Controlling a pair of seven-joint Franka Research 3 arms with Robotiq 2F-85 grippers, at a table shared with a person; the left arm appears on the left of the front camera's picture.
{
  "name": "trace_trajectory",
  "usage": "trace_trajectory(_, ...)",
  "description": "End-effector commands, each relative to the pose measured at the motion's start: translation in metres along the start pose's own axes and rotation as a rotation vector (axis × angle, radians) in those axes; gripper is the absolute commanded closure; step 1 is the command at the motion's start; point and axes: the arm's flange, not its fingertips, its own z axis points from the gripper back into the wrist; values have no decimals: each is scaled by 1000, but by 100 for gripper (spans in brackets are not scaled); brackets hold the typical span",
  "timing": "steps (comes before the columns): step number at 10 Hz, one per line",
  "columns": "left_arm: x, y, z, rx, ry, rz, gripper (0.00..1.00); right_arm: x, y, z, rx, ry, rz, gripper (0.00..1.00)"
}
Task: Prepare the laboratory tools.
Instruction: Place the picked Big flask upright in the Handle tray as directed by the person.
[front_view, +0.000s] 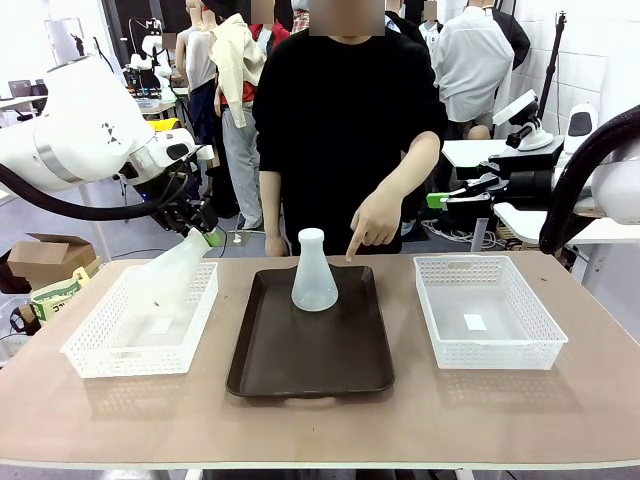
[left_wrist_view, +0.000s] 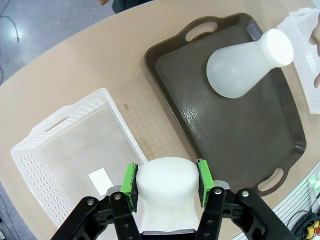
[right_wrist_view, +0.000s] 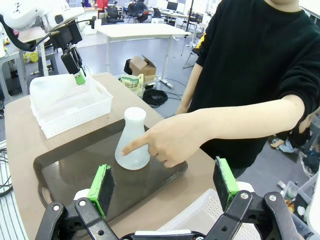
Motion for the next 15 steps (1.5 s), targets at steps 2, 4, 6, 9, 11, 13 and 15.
trace_trajectory(2,2,-2,2,-2,-8,-3,100,-2,1,0,6,-5,-14,0)
trace_trajectory(4,2,-2,2,-2,-8,-3,100,-2,1,0,6,-5,-14,0)
trace_trajectory(6,0,-2,0,-1,0,-3,100,-2,1,0,6,-5,-14,0)
trace_trajectory(9,14,-72,12,-31,-5,-381,100,-2,1,0,6,-5,-14,0)
trace_trajectory(11,2,-109,3,-146,-110,-656,100,-2,1,0,6,-5,-14,0)
trace_trajectory(13,0,-105,-1,-287,-217,-818,100,-2,1,0,6,-5,-14,0)
trace_trajectory(15,-5,-99,4,-487,-372,-866,100,-2,1,0,6,-5,-14,0)
